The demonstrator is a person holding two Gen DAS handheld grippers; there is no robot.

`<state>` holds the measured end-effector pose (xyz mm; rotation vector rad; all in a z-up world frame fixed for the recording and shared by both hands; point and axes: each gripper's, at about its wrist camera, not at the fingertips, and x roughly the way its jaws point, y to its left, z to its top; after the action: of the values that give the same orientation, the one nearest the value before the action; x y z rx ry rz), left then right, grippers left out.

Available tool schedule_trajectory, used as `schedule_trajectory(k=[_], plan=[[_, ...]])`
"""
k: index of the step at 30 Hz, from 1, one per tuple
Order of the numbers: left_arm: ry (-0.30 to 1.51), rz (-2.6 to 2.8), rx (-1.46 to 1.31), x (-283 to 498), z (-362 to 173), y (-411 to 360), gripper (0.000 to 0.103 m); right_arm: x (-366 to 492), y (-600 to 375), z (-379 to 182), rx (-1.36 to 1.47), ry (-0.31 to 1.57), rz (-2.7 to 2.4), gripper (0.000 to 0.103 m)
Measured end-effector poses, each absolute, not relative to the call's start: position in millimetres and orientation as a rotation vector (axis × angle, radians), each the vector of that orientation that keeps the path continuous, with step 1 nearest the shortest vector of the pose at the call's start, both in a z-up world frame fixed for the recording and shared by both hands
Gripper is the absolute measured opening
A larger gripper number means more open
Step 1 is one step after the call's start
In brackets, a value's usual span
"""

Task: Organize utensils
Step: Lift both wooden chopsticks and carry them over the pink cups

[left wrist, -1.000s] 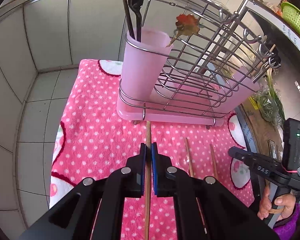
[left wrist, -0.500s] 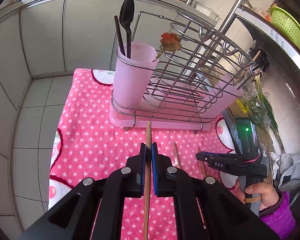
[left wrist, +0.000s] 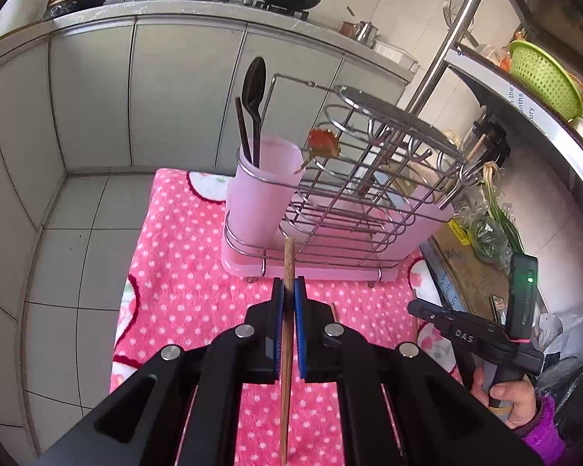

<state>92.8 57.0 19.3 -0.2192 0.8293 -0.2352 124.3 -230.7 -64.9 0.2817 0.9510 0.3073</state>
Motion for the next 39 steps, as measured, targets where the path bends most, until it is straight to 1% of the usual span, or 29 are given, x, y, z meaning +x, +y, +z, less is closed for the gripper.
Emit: schedule_trajectory(k=[3, 10, 26, 33, 39], plan=[[0.765, -0.234, -0.211, 84.6, 34.2, 57.5, 0.005, 105.0, -235.5, -33.8, 0.274, 0.833, 0.311, 0.006], [0.646, -0.23, -0.217, 72.1, 66.5, 59.7, 0.005, 84.4, -256.4, 24.3, 0.282, 0.641, 0.307, 0.005], [0.385, -0.197, -0.225, 72.6, 171.6, 71.8, 0.005, 89.2, -274.5, 167.8, 0.199, 0.301, 0.277, 0.005], [0.299, -0.168, -0.259, 83.2, 199.6, 82.4, 0.005, 97.4, -282.2, 201.7, 0.173, 0.217, 0.226, 0.005], [0.256, -0.125, -0.247, 95.8, 201.0, 84.9, 0.005, 107.0, -285.5, 204.6, 0.144, 0.199, 0.184, 0.005]])
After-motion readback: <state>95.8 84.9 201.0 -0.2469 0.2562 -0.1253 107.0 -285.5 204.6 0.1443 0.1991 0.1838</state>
